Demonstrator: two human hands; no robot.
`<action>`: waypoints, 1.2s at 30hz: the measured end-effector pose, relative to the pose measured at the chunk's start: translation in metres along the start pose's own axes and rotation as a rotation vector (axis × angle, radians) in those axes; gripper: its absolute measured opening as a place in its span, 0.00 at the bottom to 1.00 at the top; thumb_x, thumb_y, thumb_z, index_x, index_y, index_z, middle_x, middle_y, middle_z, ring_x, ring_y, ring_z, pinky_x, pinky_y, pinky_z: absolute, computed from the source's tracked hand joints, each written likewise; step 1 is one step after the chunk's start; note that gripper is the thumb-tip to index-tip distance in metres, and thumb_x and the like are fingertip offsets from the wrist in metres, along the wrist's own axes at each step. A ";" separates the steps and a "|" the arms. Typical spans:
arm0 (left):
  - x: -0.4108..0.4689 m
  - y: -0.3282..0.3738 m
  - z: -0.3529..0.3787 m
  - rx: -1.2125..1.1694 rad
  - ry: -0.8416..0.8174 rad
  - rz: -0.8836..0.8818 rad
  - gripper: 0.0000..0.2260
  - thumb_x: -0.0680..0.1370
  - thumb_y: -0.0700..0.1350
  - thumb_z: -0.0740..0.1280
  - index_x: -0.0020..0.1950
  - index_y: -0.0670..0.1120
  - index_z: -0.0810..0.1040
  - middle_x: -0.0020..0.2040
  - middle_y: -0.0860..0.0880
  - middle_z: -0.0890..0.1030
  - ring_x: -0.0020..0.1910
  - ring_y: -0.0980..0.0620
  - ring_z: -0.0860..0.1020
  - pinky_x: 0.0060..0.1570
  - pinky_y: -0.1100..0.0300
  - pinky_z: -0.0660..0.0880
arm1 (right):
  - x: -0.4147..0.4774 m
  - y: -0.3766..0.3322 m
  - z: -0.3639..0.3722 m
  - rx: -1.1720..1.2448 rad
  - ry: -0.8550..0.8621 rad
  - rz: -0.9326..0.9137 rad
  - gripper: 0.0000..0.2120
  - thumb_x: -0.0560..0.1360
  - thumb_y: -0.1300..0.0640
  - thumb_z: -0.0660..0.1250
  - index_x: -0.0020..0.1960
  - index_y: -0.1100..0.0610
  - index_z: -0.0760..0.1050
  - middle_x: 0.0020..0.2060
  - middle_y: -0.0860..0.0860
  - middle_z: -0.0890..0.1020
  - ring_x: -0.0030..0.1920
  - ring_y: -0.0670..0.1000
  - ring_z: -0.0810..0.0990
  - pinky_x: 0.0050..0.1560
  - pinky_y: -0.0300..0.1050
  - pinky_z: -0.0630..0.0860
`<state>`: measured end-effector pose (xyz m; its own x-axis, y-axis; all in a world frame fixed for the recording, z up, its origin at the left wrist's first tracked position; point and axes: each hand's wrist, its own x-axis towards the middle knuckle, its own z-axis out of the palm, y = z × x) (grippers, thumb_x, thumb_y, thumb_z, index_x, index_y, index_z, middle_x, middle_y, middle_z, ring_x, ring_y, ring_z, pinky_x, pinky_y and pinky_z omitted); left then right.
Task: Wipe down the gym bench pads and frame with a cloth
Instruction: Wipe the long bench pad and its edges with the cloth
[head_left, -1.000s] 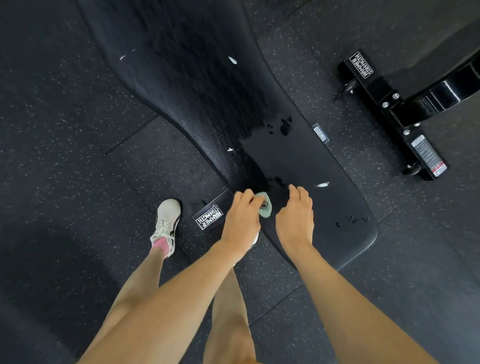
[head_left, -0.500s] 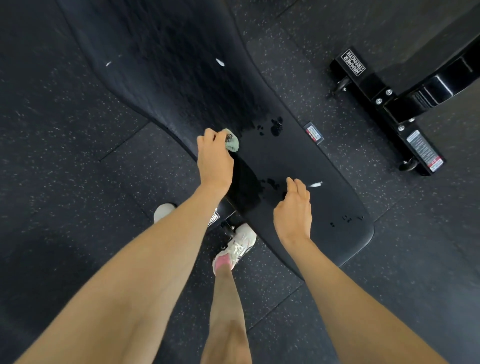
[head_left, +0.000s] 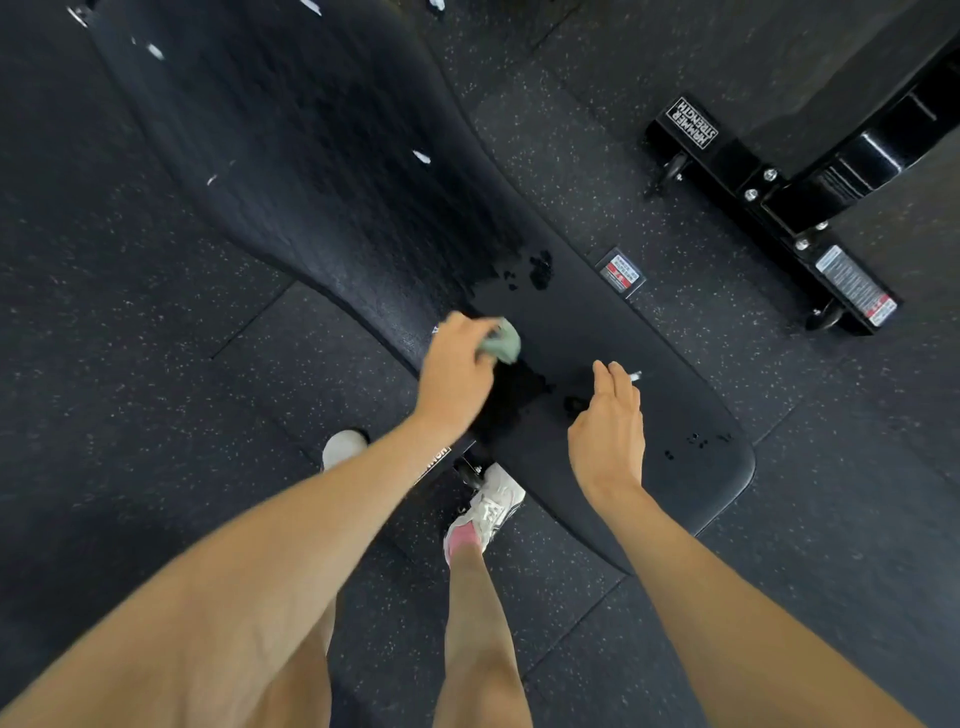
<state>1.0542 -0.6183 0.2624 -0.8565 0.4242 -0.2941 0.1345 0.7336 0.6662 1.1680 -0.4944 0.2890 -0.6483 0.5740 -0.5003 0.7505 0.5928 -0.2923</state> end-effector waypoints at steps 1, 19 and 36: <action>0.015 0.000 -0.007 0.010 0.076 -0.063 0.17 0.76 0.33 0.63 0.63 0.43 0.77 0.54 0.44 0.74 0.55 0.45 0.73 0.50 0.60 0.69 | 0.001 0.000 -0.001 -0.001 0.005 -0.002 0.30 0.76 0.71 0.58 0.76 0.62 0.57 0.76 0.55 0.58 0.72 0.55 0.61 0.70 0.49 0.63; 0.012 0.026 0.012 0.076 -0.126 0.152 0.19 0.74 0.30 0.64 0.64 0.42 0.77 0.54 0.44 0.74 0.55 0.46 0.72 0.56 0.54 0.71 | 0.025 0.019 -0.009 -0.276 -0.185 -0.008 0.56 0.71 0.40 0.71 0.77 0.57 0.32 0.75 0.60 0.33 0.76 0.59 0.34 0.76 0.55 0.38; 0.013 0.044 0.034 0.276 -0.299 0.244 0.20 0.75 0.31 0.63 0.66 0.42 0.75 0.56 0.43 0.72 0.55 0.44 0.69 0.48 0.54 0.72 | 0.038 0.011 -0.007 -0.380 -0.238 0.096 0.60 0.69 0.42 0.73 0.76 0.59 0.29 0.75 0.62 0.35 0.77 0.61 0.38 0.76 0.57 0.42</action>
<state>1.0659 -0.5622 0.2642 -0.6079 0.7062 -0.3629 0.4762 0.6900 0.5450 1.1512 -0.4622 0.2726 -0.4974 0.5168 -0.6968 0.6761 0.7342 0.0619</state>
